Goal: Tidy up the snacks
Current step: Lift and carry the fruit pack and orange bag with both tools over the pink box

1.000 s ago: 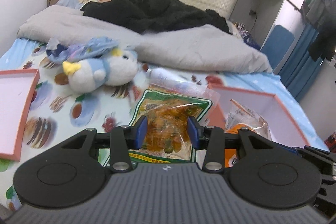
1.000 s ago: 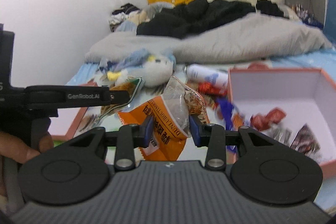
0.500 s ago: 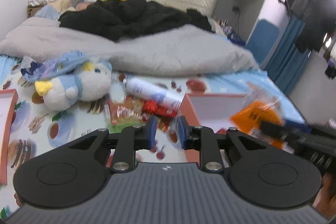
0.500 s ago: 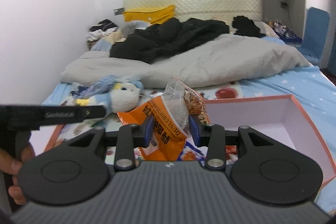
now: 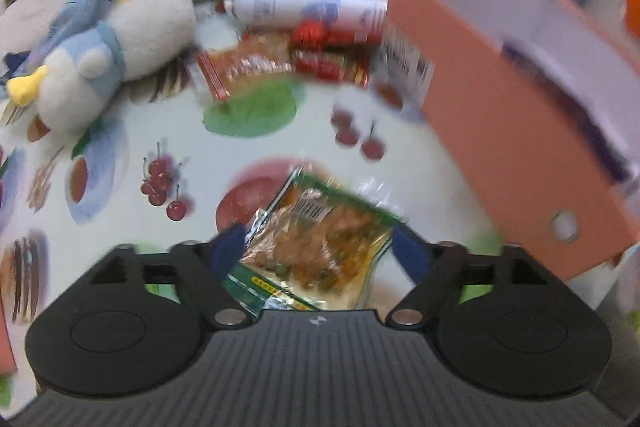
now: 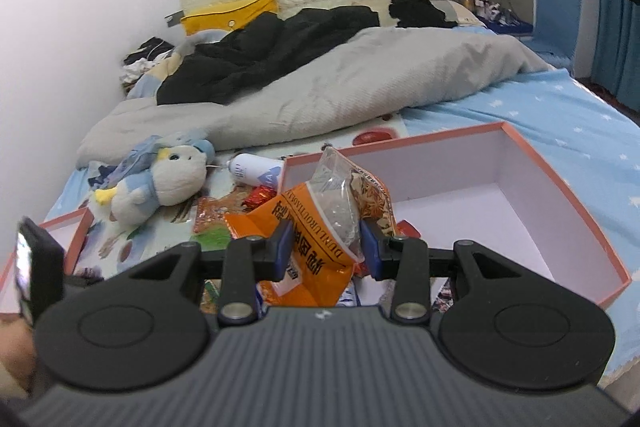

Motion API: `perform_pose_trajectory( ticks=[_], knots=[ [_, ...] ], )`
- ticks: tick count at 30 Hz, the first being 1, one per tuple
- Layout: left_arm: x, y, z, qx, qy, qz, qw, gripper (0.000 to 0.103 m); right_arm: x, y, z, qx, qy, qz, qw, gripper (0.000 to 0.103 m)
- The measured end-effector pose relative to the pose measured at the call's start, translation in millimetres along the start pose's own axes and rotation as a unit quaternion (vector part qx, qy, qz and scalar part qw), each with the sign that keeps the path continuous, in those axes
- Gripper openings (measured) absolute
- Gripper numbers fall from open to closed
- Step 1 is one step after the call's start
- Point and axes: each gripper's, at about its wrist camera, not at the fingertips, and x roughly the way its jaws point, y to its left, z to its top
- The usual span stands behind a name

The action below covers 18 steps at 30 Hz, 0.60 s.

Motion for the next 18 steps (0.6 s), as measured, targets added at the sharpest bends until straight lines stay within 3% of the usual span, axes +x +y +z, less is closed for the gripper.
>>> perform_pose_trajectory(
  ticks=[7, 11, 16, 18],
  knots=[
    [39.5, -2.6, 0.0, 0.063, 0.038, 0.007, 0.9973, 0.091, 3.5, -9.8, -6.1, 0.011, 0.007, -0.003, 1.0, 0.04],
    [48.9, -2.9, 2.5, 0.061, 0.04, -0.006, 0.9973, 0.091, 2.6, -15.2, -8.7, 0.015, 0.009, -0.006, 1.0, 0.04],
    [49.0, -1.0, 4.5, 0.042, 0.045, -0.016, 0.9979, 0.08, 4.3, -21.9, -12.9, 0.022, 0.014, -0.009, 1.0, 0.039],
    [46.5, -0.8, 5.6, 0.036, 0.046, -0.017, 0.9982, 0.067, 6.1, -22.7, -13.1, 0.024, 0.016, -0.008, 1.0, 0.04]
  ],
)
